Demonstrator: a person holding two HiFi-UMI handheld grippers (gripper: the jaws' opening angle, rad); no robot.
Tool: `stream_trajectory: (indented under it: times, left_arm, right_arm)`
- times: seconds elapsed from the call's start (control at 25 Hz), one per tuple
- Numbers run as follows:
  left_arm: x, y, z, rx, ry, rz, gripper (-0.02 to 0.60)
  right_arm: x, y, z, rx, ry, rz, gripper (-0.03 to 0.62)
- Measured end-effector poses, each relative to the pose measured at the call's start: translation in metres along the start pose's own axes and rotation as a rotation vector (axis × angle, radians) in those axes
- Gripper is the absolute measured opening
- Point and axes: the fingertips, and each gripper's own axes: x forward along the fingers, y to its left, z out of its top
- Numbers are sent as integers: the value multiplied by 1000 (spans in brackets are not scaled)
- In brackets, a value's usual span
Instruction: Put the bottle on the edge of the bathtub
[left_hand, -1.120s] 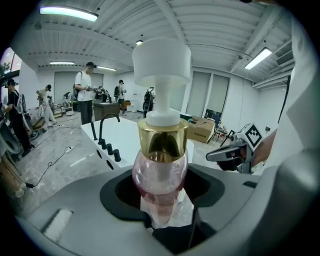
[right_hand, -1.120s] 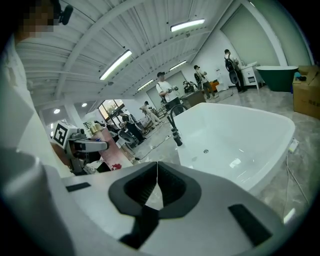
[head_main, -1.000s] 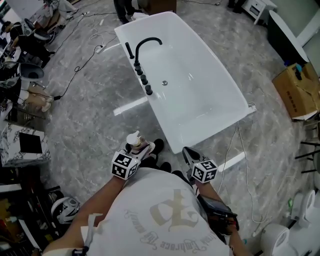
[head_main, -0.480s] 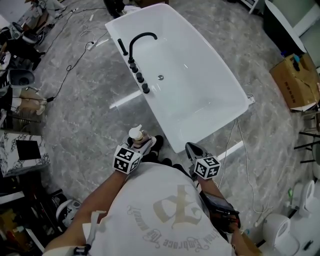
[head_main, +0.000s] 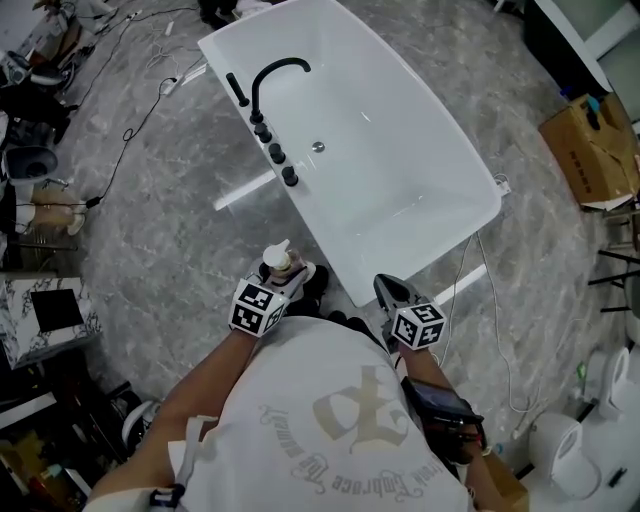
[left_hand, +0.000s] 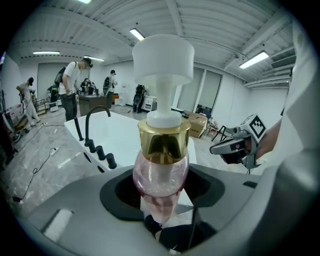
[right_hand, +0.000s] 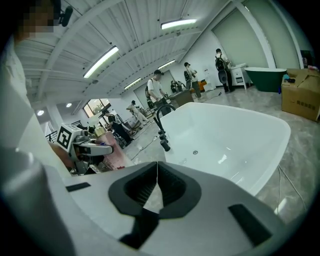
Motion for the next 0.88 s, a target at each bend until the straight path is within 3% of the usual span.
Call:
stream_trajectory:
  times: [0.88]
  left_arm:
    - [52,52,-3,42,87,-73,230]
  right_arm:
    - [29,-15,9,67,-13,-87,6]
